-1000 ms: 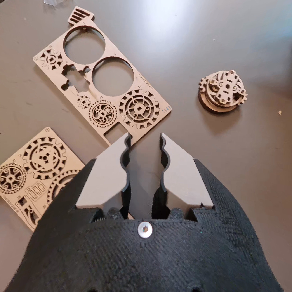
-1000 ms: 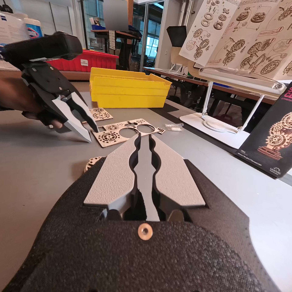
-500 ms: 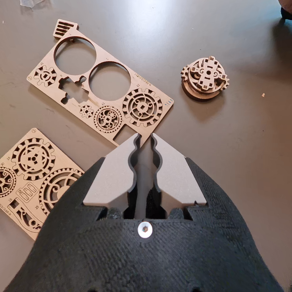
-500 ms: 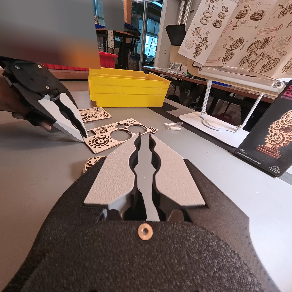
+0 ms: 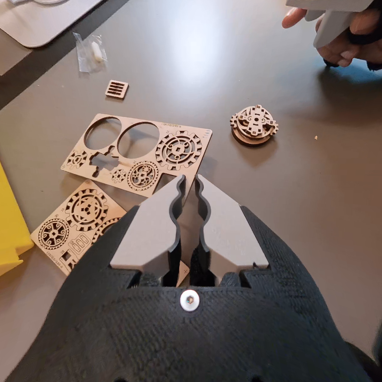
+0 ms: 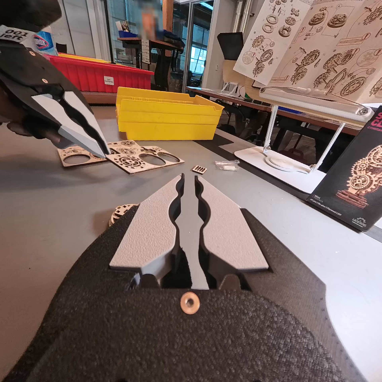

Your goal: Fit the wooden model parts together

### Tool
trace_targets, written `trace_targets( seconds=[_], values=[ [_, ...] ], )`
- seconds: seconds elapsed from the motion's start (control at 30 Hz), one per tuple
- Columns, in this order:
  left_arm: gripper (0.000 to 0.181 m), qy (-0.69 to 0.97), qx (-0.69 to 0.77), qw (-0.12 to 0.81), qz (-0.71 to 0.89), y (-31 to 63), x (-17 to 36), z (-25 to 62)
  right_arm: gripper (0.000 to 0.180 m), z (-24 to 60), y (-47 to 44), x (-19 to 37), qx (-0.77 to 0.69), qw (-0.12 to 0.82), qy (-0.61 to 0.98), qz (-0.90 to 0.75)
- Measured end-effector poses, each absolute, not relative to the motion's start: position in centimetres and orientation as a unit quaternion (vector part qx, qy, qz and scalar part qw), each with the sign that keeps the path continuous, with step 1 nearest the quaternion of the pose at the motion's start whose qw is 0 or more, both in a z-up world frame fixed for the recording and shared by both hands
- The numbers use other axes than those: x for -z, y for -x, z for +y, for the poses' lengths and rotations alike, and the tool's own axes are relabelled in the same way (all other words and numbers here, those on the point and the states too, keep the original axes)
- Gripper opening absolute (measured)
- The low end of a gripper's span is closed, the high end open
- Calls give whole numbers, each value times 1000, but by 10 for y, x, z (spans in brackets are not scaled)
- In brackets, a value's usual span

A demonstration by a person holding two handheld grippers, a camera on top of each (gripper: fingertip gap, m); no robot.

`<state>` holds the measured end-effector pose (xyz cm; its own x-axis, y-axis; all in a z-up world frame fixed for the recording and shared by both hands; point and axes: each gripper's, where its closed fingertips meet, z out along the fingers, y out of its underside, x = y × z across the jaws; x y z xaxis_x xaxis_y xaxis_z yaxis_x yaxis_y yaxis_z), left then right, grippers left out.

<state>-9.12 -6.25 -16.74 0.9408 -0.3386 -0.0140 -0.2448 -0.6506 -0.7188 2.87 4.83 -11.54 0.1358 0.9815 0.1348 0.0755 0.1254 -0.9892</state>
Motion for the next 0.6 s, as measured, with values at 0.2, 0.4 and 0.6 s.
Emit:
trace_targets(
  seconds=[0.2,0.4,0.6],
  values=[
    [5,903,74,343,248,74,196,-58,7,44,-28,115,-415,548,512,-516],
    [5,886,79,320,325,66,207,-36,7,42,-28,112,-413,552,506,-519],
    [5,873,80,322,356,74,205,-1,7,43,-29,111,-409,556,505,-518]
  ],
)
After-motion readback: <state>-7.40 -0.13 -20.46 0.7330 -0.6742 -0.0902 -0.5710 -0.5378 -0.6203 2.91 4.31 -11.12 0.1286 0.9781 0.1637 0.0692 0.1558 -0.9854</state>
